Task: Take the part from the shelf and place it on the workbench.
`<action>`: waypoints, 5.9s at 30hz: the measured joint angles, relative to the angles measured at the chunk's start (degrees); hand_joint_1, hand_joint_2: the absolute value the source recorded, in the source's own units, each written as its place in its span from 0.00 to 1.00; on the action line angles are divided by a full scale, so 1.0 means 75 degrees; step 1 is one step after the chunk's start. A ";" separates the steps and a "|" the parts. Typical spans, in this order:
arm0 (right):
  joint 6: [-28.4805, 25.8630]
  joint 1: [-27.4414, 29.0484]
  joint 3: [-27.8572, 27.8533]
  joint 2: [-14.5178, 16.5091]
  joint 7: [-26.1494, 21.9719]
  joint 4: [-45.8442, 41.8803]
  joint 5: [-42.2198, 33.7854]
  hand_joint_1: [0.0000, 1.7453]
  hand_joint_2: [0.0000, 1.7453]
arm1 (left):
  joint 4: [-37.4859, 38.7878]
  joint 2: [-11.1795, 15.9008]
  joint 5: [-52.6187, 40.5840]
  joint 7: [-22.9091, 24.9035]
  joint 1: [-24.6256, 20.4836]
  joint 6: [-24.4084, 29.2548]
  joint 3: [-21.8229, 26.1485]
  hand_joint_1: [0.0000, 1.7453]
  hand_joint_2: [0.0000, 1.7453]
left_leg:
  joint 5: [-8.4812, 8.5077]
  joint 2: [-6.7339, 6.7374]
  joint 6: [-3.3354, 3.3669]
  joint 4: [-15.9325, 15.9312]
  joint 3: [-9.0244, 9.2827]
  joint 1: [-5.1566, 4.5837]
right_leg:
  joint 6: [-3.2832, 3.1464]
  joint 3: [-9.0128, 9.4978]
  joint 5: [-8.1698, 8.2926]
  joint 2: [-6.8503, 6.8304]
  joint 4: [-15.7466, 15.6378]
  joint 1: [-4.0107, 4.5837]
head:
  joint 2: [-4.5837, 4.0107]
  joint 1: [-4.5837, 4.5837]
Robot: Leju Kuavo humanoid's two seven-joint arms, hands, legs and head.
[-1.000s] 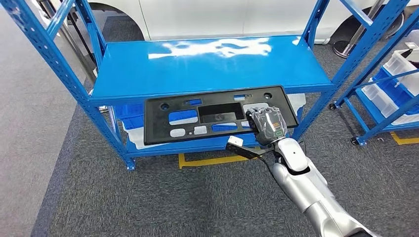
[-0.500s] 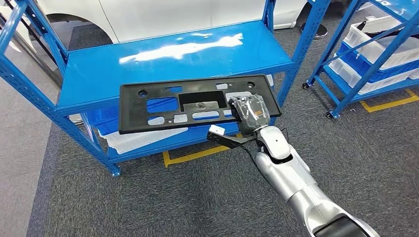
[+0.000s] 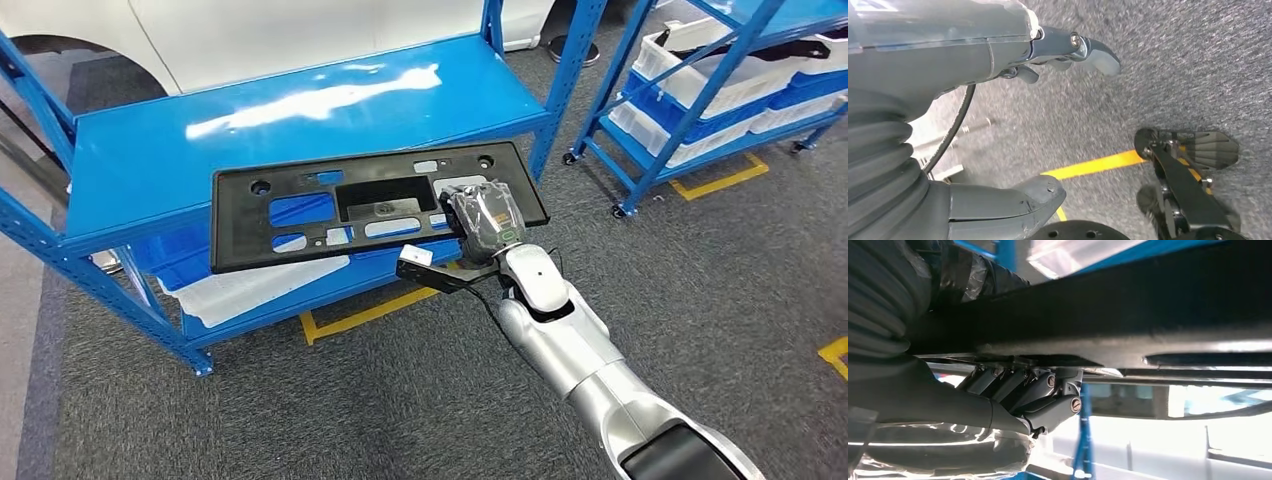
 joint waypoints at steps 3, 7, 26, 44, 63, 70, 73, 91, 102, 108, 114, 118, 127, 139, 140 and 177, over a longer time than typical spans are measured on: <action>0.0006 0.0023 -0.0001 -0.0124 0.0010 -0.0025 -0.0026 1.00 1.00 | 0.0000 0.0004 -0.0024 -0.0012 -0.0003 -0.0001 0.0001 0.00 1.00 | -0.0017 0.0271 -0.0003 0.0028 -0.0001 -0.0005 | 0.0006 0.0075 0.0313 -0.0095 -0.0114 -0.0024 | 0.0000 0.0001; 0.0007 0.0005 -0.0017 -0.0213 0.0014 -0.0160 -0.0041 1.00 1.00 | 0.0000 0.0004 -0.0101 0.0031 -0.0001 -0.0001 0.0001 0.00 1.00 | -0.0076 0.0607 -0.0089 0.0071 0.0027 -0.0072 | -0.0159 0.0925 0.0933 -0.0641 -0.1838 0.0124 | 0.0000 -0.0002; 0.0194 0.0166 -0.0041 -0.0434 0.0018 -0.0656 -0.0055 1.00 1.00 | 0.0002 0.0043 -0.0246 0.0243 -0.0002 0.0107 0.0002 0.00 1.00 | -0.0172 -0.0608 -0.0112 0.0140 0.0018 0.0028 | -0.0095 0.0481 0.1207 0.0963 -0.1743 -0.0017 | 0.0000 -0.0003; 0.0921 -0.1317 0.0099 0.0297 0.0130 -0.0442 -0.0223 1.00 1.00 | 0.0003 -0.0048 -0.1073 0.0258 -0.0077 -0.0240 -0.0280 0.00 1.00 | -0.0824 0.0075 -0.0355 0.0988 -0.0237 0.0022 | -0.0365 0.0771 0.1136 -0.0142 -0.1950 -0.0001 | 0.0000 0.0076; 0.1124 -0.0657 0.0275 -0.0045 0.0524 -0.1253 -0.0646 1.00 1.00 | 0.0003 -0.0040 -0.1338 -0.0166 -0.0077 0.0277 -0.0557 0.00 1.00 | -0.0160 0.0180 0.0006 0.0099 0.0036 0.0047 | 0.0100 -0.0428 0.0347 -0.0048 0.0240 -0.0081 | 0.0000 0.0154; 0.1073 -0.0227 0.0020 -0.1557 -0.0189 -0.2135 -0.1431 1.00 1.00 | 0.0000 -0.0021 -0.0987 -0.0389 -0.0163 0.0385 -0.0269 0.00 1.00 | -0.0300 0.0700 -0.0187 0.0097 0.0162 -0.0050 | -0.0120 0.0628 0.1118 -0.0585 -0.1816 0.0103 | 0.0000 0.0151; 0.0994 0.0168 -0.0330 -0.2215 -0.0302 -0.2498 -0.1506 1.00 1.00 | 0.0001 0.0019 -0.0857 -0.0456 -0.0081 0.0410 -0.0103 0.00 1.00 | -0.0579 0.0461 -0.0272 0.0356 0.0130 -0.0003 | -0.0238 0.0725 0.1165 -0.0301 -0.1948 0.0026 | 0.0000 0.0141; 0.0849 0.2109 -0.2340 -0.4243 -0.0826 -0.3807 -0.1703 1.00 1.00 | 0.0000 0.0189 -0.0303 0.0308 0.0086 0.0570 0.0962 0.00 1.00 | -0.0161 -0.0061 0.0137 0.0027 0.0099 -0.0027 | 0.0118 -0.0067 0.0337 0.0053 -0.0343 -0.0054 | 0.0000 0.0191; 0.0788 0.2519 -0.3219 -0.4791 -0.0692 -0.3811 -0.1806 1.00 1.00 | 0.0000 -0.0145 -0.0529 0.0063 0.0028 0.0578 0.1002 0.00 1.00 | -0.0397 0.0725 -0.0155 0.0071 0.0249 -0.0106 | -0.0030 0.0806 0.1017 -0.0326 -0.1888 -0.0028 | 0.0000 0.0184; 0.0817 0.2731 -0.3565 -0.4937 -0.0832 -0.3814 -0.1829 1.00 1.00 | 0.0000 -0.0332 -0.0611 -0.0104 0.0067 0.0612 0.1000 0.00 1.00 | -0.1413 -0.0119 -0.0176 0.2335 -0.0856 -0.0071 | -0.0250 0.0851 0.1031 0.0247 -0.1920 -0.0003 | 0.0000 0.0175; 0.0921 0.2869 -0.3812 -0.4927 -0.0884 -0.3858 -0.1713 1.00 1.00 | 0.0000 -0.0385 -0.0750 -0.0167 0.0057 0.0622 0.0998 0.00 1.00 | -0.0211 -0.0790 0.0066 0.0309 -0.0086 -0.0082 | -0.0169 0.0828 0.0993 0.0913 -0.1825 0.0002 | 0.0000 0.0180; 0.0930 0.2988 -0.3873 -0.4948 -0.0895 -0.3872 -0.1644 1.00 1.00 | 0.0000 -0.0438 -0.0793 -0.0168 0.0004 0.0586 0.0986 0.00 1.00 | -0.0148 -0.0488 0.0173 0.0039 0.0074 -0.0093 | 0.0013 0.0725 0.0981 0.0947 -0.1760 -0.0061 | 0.0000 0.0187; 0.0929 0.3064 -0.3931 -0.4927 -0.0902 -0.3893 -0.1599 1.00 1.00 | 0.0000 -0.0484 -0.0794 -0.0143 0.0034 0.0562 0.0978 0.00 1.00 | -0.0225 0.0462 0.0131 -0.0058 0.0201 -0.0113 | 0.0278 0.0413 0.0843 -0.0383 -0.1098 -0.0226 | 0.0000 0.0217; 0.0921 0.3286 -0.4055 -0.4811 -0.0820 -0.4158 -0.1418 1.00 1.00 | 0.0000 -0.0503 -0.0949 0.0243 0.0035 0.0551 0.0982 0.00 1.00 | -0.1450 -0.0133 -0.0126 0.2383 -0.0842 -0.0082 | -0.0263 0.0853 0.0983 0.0249 -0.1860 -0.0021 | 0.0000 0.0186; 0.0933 0.3298 -0.4056 -0.4806 -0.0831 -0.4157 -0.1423 1.00 1.00 | 0.0000 -0.0503 -0.0951 0.0254 0.0041 0.0549 0.0984 0.00 1.00 | -0.1264 -0.0155 -0.0084 0.2267 -0.0840 -0.0094 | -0.0270 0.0861 0.0980 0.0365 -0.1854 -0.0001 | 0.0000 0.0187; 0.1002 0.3109 -0.4184 -0.4701 -0.0831 -0.4087 -0.1418 1.00 1.00 | -0.0006 -0.0429 -0.1074 0.0375 -0.0026 0.0415 0.1167 0.00 1.00 | -0.0132 -0.0636 0.0267 0.0155 -0.0040 -0.0255 | -0.0115 0.0781 0.1013 0.0996 -0.1819 -0.0064 | 0.0000 0.0201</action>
